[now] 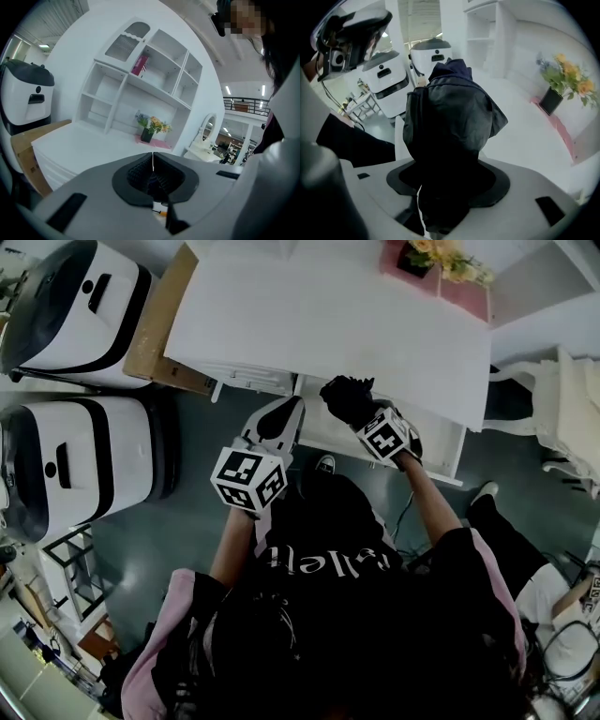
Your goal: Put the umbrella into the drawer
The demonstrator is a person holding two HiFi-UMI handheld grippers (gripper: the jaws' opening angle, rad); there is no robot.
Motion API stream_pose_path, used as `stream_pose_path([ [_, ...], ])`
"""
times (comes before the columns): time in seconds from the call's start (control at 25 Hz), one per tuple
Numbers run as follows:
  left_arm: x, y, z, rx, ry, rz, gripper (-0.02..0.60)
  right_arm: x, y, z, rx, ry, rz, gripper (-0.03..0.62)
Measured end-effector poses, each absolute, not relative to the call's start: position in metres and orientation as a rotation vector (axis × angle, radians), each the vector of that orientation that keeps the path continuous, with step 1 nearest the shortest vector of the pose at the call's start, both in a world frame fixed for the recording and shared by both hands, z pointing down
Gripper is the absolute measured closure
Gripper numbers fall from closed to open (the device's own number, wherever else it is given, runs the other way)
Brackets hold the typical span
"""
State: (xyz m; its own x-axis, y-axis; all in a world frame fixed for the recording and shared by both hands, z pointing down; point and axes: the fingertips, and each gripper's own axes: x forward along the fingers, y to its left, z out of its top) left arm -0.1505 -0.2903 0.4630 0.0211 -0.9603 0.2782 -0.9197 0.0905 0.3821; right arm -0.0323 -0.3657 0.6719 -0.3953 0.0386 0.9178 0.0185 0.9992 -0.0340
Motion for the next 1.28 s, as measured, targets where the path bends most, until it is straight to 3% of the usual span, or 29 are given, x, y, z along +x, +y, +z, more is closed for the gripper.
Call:
stream_pose_path([
  [0.68,-0.157,-0.299,0.494,1.776,-1.909,-0.065,0.565,-0.040,-0.367,0.781,-0.148,-1.791,-0.046,0.303],
  [1.28,-0.154,-0.295,0.507,1.752,-1.876,-0.042,0.565,-0.031,-0.402,0.812,0.026,-1.772,-0.054,0.303],
])
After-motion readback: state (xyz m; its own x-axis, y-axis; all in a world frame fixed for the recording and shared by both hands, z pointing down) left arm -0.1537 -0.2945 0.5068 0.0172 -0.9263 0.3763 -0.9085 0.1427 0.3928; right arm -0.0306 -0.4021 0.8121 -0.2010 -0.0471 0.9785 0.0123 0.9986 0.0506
